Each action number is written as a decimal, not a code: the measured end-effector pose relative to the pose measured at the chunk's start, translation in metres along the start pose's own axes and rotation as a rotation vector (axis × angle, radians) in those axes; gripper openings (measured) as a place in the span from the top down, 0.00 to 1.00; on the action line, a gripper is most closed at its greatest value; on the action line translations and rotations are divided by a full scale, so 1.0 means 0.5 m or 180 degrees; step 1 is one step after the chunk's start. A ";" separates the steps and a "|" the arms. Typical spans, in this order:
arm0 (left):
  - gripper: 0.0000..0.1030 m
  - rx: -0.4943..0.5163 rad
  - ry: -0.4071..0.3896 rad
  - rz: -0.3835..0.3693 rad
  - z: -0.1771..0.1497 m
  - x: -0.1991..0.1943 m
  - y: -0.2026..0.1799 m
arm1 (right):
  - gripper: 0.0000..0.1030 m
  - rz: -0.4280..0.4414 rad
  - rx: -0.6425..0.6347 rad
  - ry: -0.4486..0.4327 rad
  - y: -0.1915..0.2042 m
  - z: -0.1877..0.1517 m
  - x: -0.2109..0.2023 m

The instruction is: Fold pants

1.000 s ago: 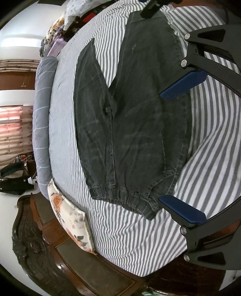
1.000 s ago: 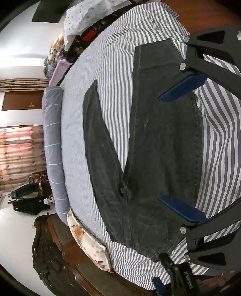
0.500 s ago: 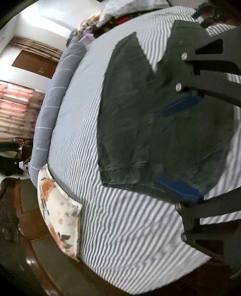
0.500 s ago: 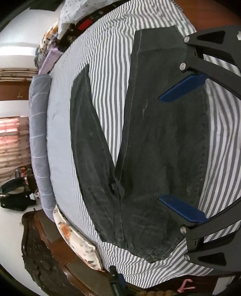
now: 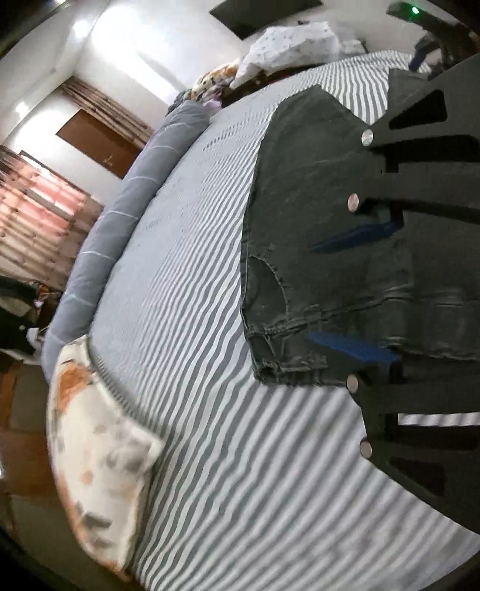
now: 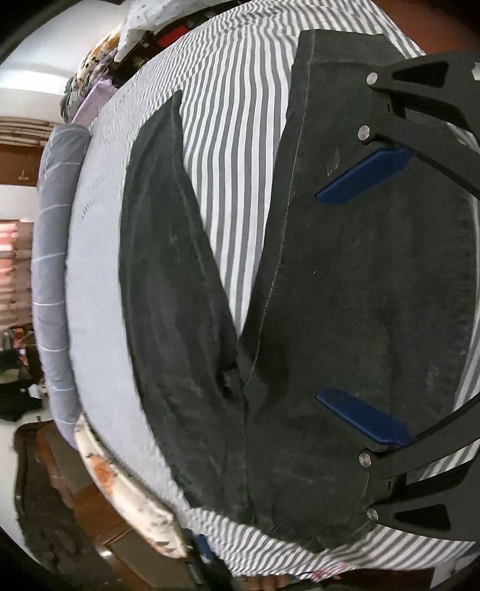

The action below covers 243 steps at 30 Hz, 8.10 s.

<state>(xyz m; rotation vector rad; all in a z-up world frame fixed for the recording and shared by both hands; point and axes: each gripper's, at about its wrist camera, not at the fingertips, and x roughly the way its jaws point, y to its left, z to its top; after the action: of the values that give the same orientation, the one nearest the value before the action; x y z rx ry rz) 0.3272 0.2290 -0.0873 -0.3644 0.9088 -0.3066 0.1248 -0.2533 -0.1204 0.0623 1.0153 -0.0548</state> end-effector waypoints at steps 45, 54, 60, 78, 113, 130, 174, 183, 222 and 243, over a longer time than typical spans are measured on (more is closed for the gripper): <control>0.94 -0.0582 -0.0250 0.0095 0.034 0.149 0.089 | 0.16 0.0954 -0.1982 0.0702 0.304 0.574 0.471; 0.95 -0.0423 -0.0656 -0.0162 0.032 0.081 0.043 | 0.23 0.1239 -0.2374 0.0903 0.343 0.577 0.499; 0.95 -0.0401 -0.0838 -0.0425 0.032 0.041 0.035 | 0.24 0.1640 -0.2811 0.1218 0.404 0.569 0.500; 0.95 -0.0368 -0.0905 -0.0376 0.019 0.031 0.032 | 0.84 0.1471 -0.2853 0.1669 0.299 0.584 0.526; 0.90 0.0436 0.0156 0.0381 -0.252 -0.169 -0.088 | 0.96 0.0491 -0.1700 0.0440 0.091 0.003 -0.041; 0.61 -0.0755 0.0904 0.0194 -0.390 -0.185 -0.014 | 0.84 0.0402 -0.1062 0.0396 0.095 -0.115 0.009; 0.83 -0.1215 0.0426 -0.0125 -0.327 -0.157 -0.044 | 0.72 0.1597 0.2158 0.0565 -0.121 -0.194 0.087; 0.83 -0.1059 0.0490 0.0035 -0.319 -0.145 -0.046 | 0.94 0.1422 0.2218 0.0398 -0.167 -0.155 0.079; 0.77 -0.0107 0.0802 0.0931 -0.328 -0.091 -0.049 | 0.77 0.1169 0.1564 0.0635 -0.072 -0.261 0.018; 0.43 0.1761 0.0349 0.0166 -0.481 -0.150 -0.484 | 0.73 0.1749 0.2232 0.0533 -0.199 -0.224 0.024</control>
<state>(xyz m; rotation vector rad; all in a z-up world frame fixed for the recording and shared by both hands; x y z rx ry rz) 0.0640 0.0001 -0.0647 0.1876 0.8991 -0.5166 0.0290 -0.3439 -0.1922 0.9941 1.0755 0.1008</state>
